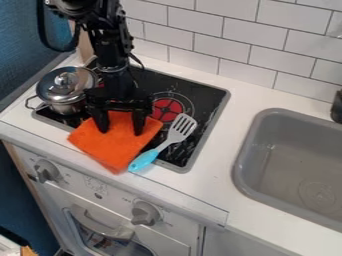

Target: Moved the orange towel and paced between the two burners

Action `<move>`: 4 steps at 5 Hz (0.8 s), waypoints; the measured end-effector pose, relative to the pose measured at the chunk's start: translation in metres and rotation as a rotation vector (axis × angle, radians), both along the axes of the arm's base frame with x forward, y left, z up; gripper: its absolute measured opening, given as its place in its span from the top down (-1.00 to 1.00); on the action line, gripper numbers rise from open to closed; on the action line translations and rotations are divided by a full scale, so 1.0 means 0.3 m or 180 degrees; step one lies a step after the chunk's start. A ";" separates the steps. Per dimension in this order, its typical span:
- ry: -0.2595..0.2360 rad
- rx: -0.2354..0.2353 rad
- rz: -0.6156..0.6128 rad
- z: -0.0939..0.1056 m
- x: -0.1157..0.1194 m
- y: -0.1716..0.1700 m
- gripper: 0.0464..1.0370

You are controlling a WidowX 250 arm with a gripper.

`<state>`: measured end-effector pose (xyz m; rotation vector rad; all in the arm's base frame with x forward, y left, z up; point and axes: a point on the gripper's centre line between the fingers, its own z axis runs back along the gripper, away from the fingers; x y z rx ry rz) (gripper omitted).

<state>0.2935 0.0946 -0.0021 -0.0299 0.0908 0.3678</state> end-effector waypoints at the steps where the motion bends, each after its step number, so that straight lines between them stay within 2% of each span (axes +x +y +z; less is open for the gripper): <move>1: -0.0155 -0.0068 0.0049 0.046 0.018 0.001 -0.92; 3: -0.0687 -0.0120 0.0077 0.198 0.076 -0.014 -0.92; 4: -0.0934 -0.0075 0.0082 0.283 0.087 -0.009 -0.92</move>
